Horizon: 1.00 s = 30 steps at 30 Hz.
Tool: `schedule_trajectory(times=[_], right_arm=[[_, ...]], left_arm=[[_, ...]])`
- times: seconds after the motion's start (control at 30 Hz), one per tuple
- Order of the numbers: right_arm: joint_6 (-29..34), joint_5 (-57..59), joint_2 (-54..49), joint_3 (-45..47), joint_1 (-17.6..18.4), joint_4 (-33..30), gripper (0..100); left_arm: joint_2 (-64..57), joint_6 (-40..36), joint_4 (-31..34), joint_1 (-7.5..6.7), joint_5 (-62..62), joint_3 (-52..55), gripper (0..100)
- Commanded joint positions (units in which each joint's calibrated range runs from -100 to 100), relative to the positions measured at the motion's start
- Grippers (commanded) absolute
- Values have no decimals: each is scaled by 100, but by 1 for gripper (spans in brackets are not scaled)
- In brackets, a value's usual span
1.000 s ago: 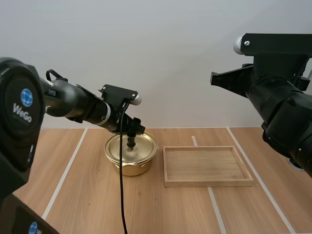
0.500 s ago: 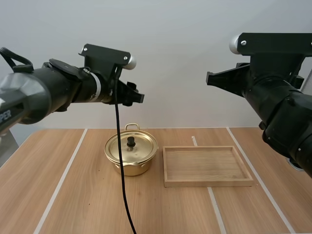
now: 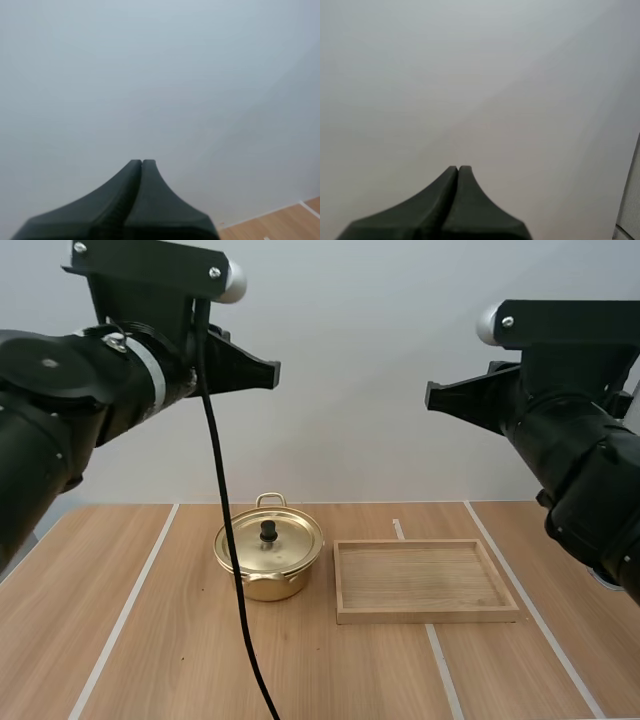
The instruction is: Open the pot, put the pineapple inside, and close it
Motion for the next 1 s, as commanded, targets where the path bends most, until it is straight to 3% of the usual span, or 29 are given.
schedule_trajectory(times=[0.0,0.33,0.8,0.97], right_arm=[[0,58,-255,3,-22,0,0],[0,416,-1023,475,-15,0,0],[0,704,-1409,2070,-15,-68,0],[0,704,-1409,2590,-15,-56,0]], left_arm=[[-387,-74,-265,-19,-359,178,0],[-1999,-74,-932,-19,-2028,1205,0],[-3726,-32,-423,-19,-1310,2301,0],[-3886,-32,-261,53,-1310,2606,0]])
